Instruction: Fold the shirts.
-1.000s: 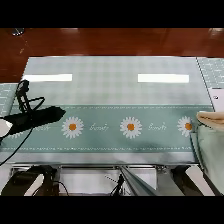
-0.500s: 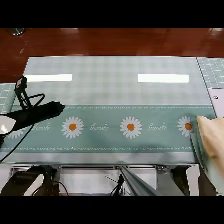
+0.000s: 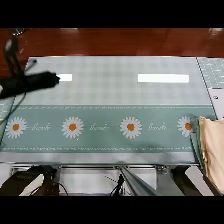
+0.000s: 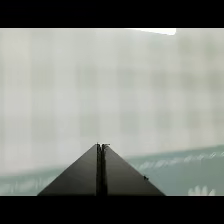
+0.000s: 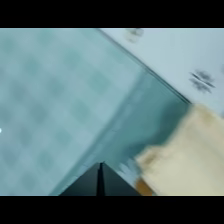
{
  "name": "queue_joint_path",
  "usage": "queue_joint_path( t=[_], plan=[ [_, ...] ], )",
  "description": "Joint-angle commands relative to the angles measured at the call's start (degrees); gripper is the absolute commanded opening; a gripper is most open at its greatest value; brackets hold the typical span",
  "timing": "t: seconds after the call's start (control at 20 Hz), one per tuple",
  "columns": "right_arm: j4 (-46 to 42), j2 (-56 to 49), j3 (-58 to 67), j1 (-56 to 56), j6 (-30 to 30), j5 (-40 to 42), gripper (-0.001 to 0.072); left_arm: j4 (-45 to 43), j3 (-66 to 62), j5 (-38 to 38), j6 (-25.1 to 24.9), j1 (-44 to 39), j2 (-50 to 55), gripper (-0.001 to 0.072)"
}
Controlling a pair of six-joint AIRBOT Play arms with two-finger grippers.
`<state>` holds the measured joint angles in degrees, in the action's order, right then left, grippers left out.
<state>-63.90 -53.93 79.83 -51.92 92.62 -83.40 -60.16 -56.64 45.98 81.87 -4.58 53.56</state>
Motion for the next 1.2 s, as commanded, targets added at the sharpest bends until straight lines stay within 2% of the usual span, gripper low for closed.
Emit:
queue_joint_path(
  t=[0.0, 0.05, 0.15, 0.25, 0.3, 0.4, 0.5, 1.15],
  plan=[
    [10.8, -7.3, 6.7, 21.6, -5.5, 16.2, 0.0025, 0.0, -22.4, 8.7, -1.7, -2.8, 9.7, 0.0022],
    [7.8, -8.9, 6.7, 29.3, -7.0, 18.8, 0.0025, 0.0, -26.8, 11.2, -1.7, -4.9, 12.0, 0.0022],
    [-5.8, -13.7, 5.9, 44.7, -6.8, 21.1, 0.0025, -2.3, -29.1, 15.0, -1.6, -8.9, 14.8, 0.0022],
    [-22.0, -19.3, 2.8, 53.3, -1.1, 18.1, 0.0025, -9.4, -23.8, 15.1, 5.5, -10.7, 15.7, 0.0023],
    [-26.3, -21.7, 0.4, 55.3, 1.9, 16.2, 0.0024, -12.7, -19.1, 15.1, 8.9, -10.8, 15.9, 0.0023],
    [-27.5, -25.0, -5.0, 56.2, 3.5, 14.2, 0.0024, -17.0, -10.7, 15.1, 12.2, -9.9, 16.0, 0.0023],
    [-28.0, -26.0, -8.7, 56.0, 3.7, 14.4, 0.0024, -16.8, -6.7, 15.1, 13.4, -7.9, 16.3, 0.0024],
    [-29.7, -25.8, -9.1, 55.9, 3.7, 14.3, 0.0025, -17.0, -6.6, 15.1, 13.4, -6.8, 16.3, 0.0024]
  ],
)
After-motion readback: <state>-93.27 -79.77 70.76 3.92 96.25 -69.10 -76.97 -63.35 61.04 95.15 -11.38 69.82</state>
